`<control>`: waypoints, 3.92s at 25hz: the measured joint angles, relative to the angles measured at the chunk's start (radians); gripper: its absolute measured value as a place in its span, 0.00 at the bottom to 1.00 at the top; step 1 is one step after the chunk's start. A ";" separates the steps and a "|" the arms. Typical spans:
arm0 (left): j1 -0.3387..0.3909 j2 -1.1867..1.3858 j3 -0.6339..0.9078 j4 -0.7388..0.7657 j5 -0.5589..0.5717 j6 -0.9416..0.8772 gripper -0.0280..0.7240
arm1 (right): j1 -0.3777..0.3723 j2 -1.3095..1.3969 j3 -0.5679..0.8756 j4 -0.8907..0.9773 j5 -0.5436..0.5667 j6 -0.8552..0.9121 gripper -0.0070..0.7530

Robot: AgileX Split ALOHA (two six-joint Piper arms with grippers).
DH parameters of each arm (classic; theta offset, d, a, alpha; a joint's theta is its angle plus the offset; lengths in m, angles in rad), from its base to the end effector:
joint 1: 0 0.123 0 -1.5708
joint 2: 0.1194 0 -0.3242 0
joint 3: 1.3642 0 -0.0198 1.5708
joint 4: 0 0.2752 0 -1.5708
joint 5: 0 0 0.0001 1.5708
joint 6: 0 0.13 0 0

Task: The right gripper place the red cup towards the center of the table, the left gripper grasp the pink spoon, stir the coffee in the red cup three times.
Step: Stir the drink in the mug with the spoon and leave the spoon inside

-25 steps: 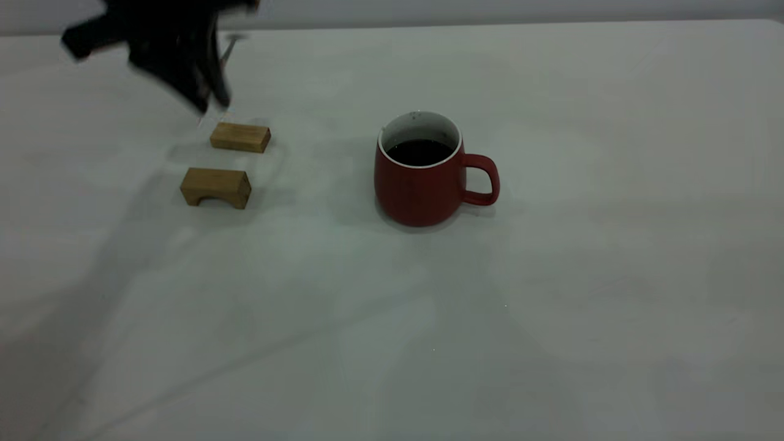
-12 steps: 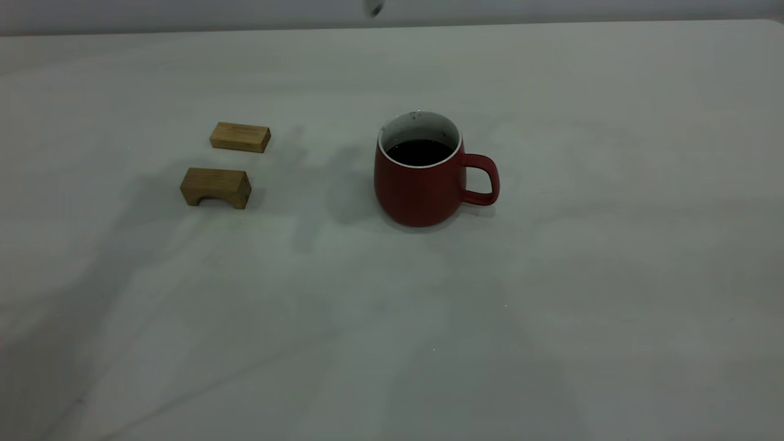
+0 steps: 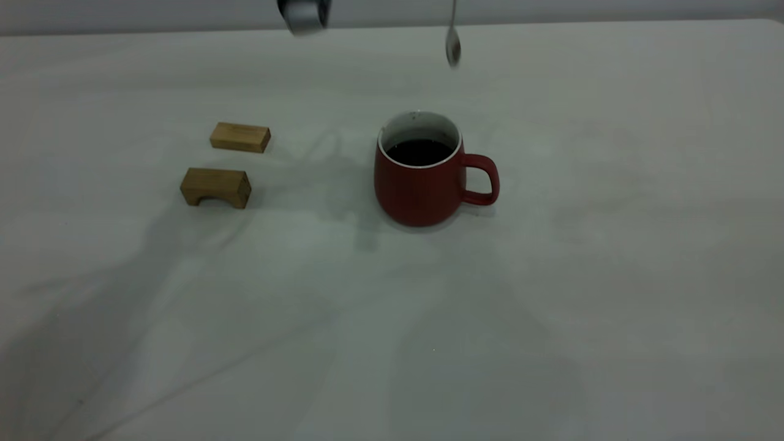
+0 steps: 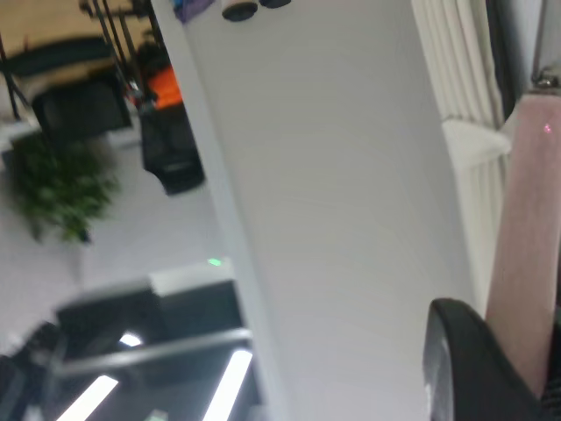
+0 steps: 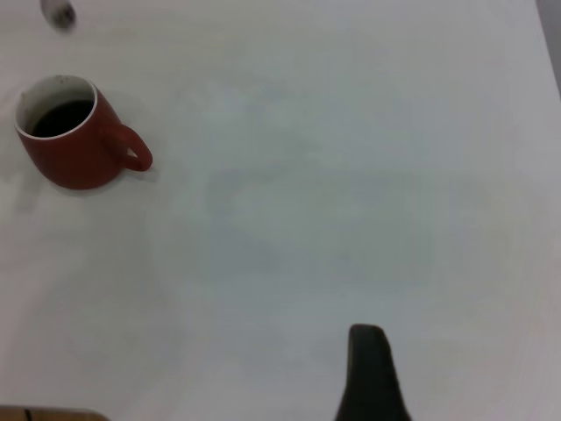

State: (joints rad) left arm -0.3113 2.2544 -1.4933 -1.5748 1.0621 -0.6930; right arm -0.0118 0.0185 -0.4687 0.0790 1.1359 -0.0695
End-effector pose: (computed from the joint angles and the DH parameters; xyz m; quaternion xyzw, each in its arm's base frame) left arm 0.4510 -0.2644 0.1528 0.5212 -0.6156 0.4876 0.3342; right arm 0.0124 0.0092 0.2524 -0.0275 0.8830 0.0204 0.4681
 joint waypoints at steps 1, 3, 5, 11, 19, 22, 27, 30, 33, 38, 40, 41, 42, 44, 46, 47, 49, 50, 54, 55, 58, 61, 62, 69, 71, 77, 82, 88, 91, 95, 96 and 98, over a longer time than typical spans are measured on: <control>-0.002 0.013 0.000 -0.006 0.000 -0.047 0.26 | 0.000 0.000 0.000 0.000 0.000 0.000 0.78; -0.002 0.029 0.000 -0.010 0.000 -0.102 0.26 | 0.000 0.000 0.000 0.000 0.000 0.000 0.78; -0.004 0.033 0.000 -0.010 -0.002 -0.138 0.26 | 0.000 0.000 0.000 0.000 0.000 0.000 0.78; -0.003 0.033 0.000 0.039 -0.030 -0.217 0.26 | 0.000 0.000 0.000 0.000 0.000 0.000 0.78; 0.001 0.051 0.000 0.116 -0.104 -0.227 0.26 | 0.000 0.000 0.000 0.000 0.000 0.000 0.78; 0.001 0.079 0.000 0.116 -0.117 -0.206 0.26 | 0.000 0.000 0.000 0.000 0.000 0.000 0.78; 0.001 0.138 0.000 0.116 -0.131 -0.151 0.26 | 0.000 0.000 0.000 0.000 0.000 0.000 0.78; 0.001 0.155 0.000 0.116 -0.143 -0.125 0.26 | 0.000 0.000 0.000 0.000 0.000 0.000 0.78; 0.001 0.160 0.000 0.108 -0.179 -0.034 0.26 | 0.000 0.000 0.000 0.000 0.000 0.000 0.78; 0.001 0.160 0.000 0.025 -0.138 0.047 0.26 | 0.000 0.000 0.000 0.000 0.000 0.000 0.78; 0.001 0.160 -0.001 0.014 -0.106 0.024 0.26 | 0.000 0.000 0.000 0.000 0.000 0.000 0.78; 0.001 0.160 -0.001 0.016 -0.096 -0.002 0.26 | 0.000 0.000 0.000 0.000 0.000 0.000 0.78; 0.001 0.160 -0.001 0.023 -0.091 -0.043 0.26 | 0.000 0.000 0.000 0.000 0.000 0.000 0.78; 0.001 0.160 -0.001 0.055 -0.090 -0.136 0.26 | 0.000 0.000 0.000 0.000 0.000 0.000 0.78; 0.001 0.160 -0.001 0.100 -0.114 -0.205 0.26 | 0.000 0.000 0.000 0.000 0.000 0.000 0.78; 0.001 0.160 -0.001 0.120 -0.134 -0.210 0.26 | 0.000 0.000 0.000 0.000 0.000 0.000 0.78; 0.001 0.160 -0.001 0.141 -0.189 -0.171 0.26 | 0.000 0.000 0.000 0.000 0.000 0.000 0.78; 0.001 0.160 -0.001 0.144 -0.216 -0.131 0.26 | 0.000 0.000 0.000 0.000 0.000 0.000 0.78; 0.001 0.160 -0.001 0.105 -0.232 -0.011 0.26 | 0.000 0.000 0.000 0.000 0.000 0.000 0.78; 0.001 0.160 -0.001 0.086 -0.218 -0.002 0.26 | 0.000 0.000 0.000 0.000 0.000 0.000 0.78; 0.001 0.160 -0.002 0.054 -0.150 -0.044 0.26 | 0.000 0.000 0.000 0.000 0.000 0.000 0.78; 0.001 0.160 -0.002 0.069 -0.118 -0.146 0.26 | 0.000 0.000 0.000 0.000 0.000 0.000 0.78; 0.001 0.160 -0.002 0.083 -0.117 -0.177 0.26 | 0.000 0.000 0.000 0.000 0.000 0.000 0.78; 0.001 0.160 -0.002 0.157 -0.233 -0.089 0.26 | 0.000 0.000 0.000 0.000 0.000 0.000 0.78; 0.001 0.160 -0.002 0.136 -0.239 -0.019 0.26 | 0.000 0.000 0.000 0.000 0.000 0.000 0.78; 0.001 0.198 -0.006 0.038 -0.106 -0.055 0.26 | 0.000 0.000 0.000 0.000 0.000 0.000 0.78; 0.001 0.198 -0.007 0.119 -0.099 -0.194 0.26 | 0.000 0.000 0.000 0.000 0.000 0.000 0.78; 0.001 0.149 -0.008 0.205 -0.225 -0.065 0.26 | 0.000 0.000 0.000 0.000 0.000 0.000 0.78; 0.001 0.162 -0.008 0.173 -0.210 0.034 0.26 | 0.000 0.000 0.000 0.000 0.000 0.000 0.78; 0.001 0.172 -0.008 0.153 -0.137 0.053 0.26 | 0.000 0.000 0.000 0.000 0.000 0.000 0.78; 0.001 0.173 -0.008 0.152 -0.128 0.053 0.26 | 0.000 0.000 0.000 0.000 0.000 0.000 0.78; 0.001 0.173 -0.008 0.152 -0.122 0.053 0.26 | 0.000 0.000 0.000 0.000 0.000 0.000 0.78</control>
State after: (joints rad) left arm -0.3103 2.4273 -1.5012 -1.4224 0.9404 -0.6395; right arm -0.0118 0.0185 -0.4687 0.0790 1.1359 -0.0695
